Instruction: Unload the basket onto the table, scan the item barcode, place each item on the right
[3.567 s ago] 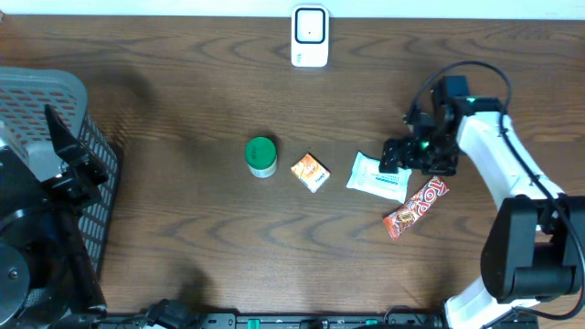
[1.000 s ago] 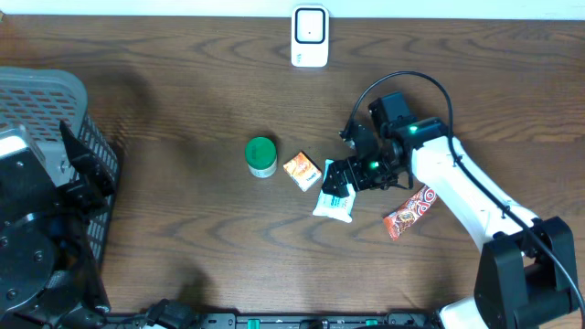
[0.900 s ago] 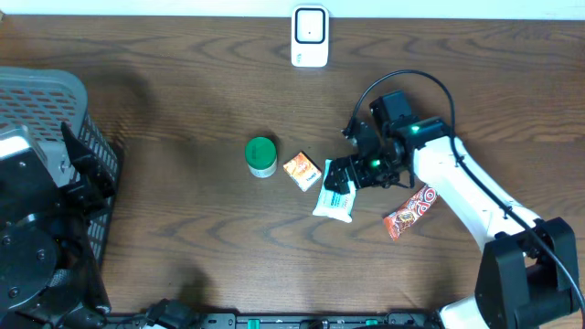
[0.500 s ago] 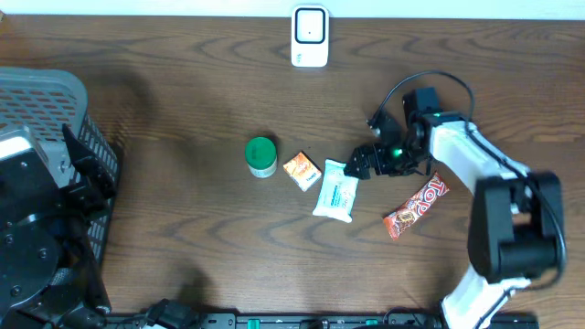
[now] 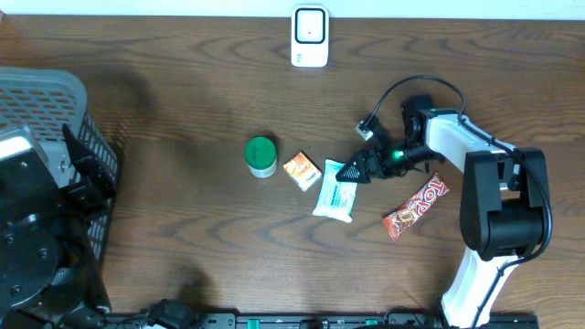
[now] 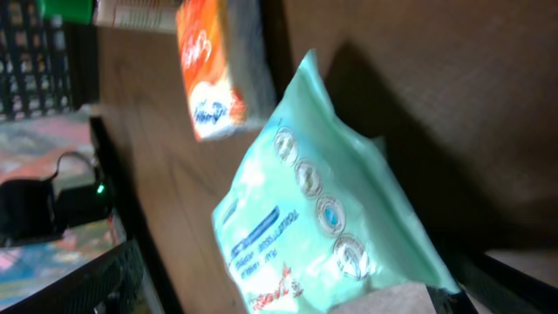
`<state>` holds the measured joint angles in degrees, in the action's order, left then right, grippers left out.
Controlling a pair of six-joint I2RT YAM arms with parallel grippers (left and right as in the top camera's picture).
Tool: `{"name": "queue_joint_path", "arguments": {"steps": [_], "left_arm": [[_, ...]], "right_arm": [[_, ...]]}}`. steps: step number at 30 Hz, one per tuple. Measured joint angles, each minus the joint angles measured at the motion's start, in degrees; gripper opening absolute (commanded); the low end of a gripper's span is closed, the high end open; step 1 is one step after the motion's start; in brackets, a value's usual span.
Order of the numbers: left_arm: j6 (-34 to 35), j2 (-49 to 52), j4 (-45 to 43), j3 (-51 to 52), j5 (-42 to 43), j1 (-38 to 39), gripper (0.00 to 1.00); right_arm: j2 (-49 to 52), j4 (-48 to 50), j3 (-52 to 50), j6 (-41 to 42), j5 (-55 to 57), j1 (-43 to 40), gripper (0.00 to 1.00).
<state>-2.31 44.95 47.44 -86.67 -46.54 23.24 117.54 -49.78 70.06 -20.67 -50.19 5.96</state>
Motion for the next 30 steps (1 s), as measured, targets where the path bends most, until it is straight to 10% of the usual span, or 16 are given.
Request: {"name": "queue_joint_path", "arguments": {"steps": [11, 16, 30], "left_arm": [[0.0, 0.0, 0.9, 0.0, 0.0, 0.0, 0.84], [0.0, 0.0, 2.8, 0.0, -0.1, 0.0, 0.84], [0.2, 0.0, 6.1, 0.0, -0.1, 0.0, 0.84]], "right_arm": [[1.4, 1.7, 0.0, -2.0, -0.1, 2.5, 0.78], [3.4, 5.3, 0.4, 0.0, 1.2, 4.9, 0.01], [5.1, -1.7, 4.6, 5.2, 6.8, 5.6, 0.01]]}}
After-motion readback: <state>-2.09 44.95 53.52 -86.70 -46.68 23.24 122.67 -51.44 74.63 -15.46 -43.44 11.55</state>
